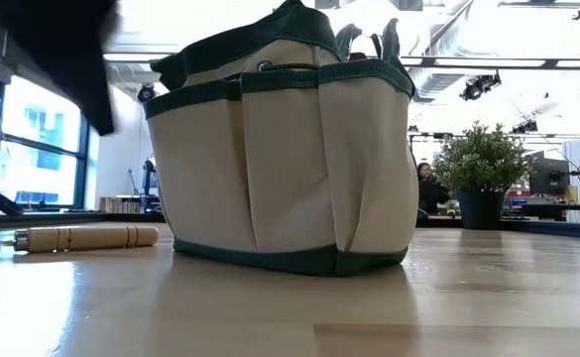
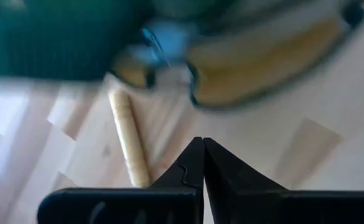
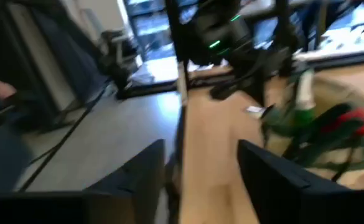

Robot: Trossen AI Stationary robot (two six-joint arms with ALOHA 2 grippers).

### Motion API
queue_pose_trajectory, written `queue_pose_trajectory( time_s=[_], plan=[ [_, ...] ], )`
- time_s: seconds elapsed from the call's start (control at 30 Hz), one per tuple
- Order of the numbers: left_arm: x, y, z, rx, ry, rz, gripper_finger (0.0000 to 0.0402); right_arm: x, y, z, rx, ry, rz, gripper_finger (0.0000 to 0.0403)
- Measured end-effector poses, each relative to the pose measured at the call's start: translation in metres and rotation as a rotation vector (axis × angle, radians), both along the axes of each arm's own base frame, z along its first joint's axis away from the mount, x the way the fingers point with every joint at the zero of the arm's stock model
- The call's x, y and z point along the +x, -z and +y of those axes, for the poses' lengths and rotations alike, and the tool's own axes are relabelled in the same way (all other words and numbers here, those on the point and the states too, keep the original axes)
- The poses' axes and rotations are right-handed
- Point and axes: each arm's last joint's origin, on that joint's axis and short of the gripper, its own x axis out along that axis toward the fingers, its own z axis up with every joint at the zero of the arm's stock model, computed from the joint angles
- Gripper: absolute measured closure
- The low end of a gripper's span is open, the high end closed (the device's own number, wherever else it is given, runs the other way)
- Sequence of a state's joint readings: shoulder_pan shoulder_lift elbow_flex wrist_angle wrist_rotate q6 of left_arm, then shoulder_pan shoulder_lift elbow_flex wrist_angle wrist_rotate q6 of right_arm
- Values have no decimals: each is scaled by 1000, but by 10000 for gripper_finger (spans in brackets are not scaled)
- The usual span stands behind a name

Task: Pick & Place Garden tools in Gardening bag
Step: Adjust the gardening bag

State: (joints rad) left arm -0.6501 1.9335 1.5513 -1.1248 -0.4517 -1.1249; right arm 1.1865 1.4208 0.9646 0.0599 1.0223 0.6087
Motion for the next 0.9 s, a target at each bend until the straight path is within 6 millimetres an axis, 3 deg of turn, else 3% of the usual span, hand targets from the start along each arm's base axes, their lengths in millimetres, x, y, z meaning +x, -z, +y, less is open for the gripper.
queue_pose_trajectory(
  time_s=[0.2, 0.4, 0.67, 0.9],
  plan=[
    [11, -3, 19, -22, 47, 63, 402, 3, 1, 0, 38, -29, 30, 384],
    [8, -13, 19, -72, 71, 95, 402, 21, 14, -11, 2, 45, 91, 399],
    [7, -33, 13, -50, 128, 60, 402, 94, 55, -35, 8, -51, 323, 400],
    [6, -39, 16, 11, 134, 54, 402, 144, 74, -57, 142, -179, 363, 400]
  ],
)
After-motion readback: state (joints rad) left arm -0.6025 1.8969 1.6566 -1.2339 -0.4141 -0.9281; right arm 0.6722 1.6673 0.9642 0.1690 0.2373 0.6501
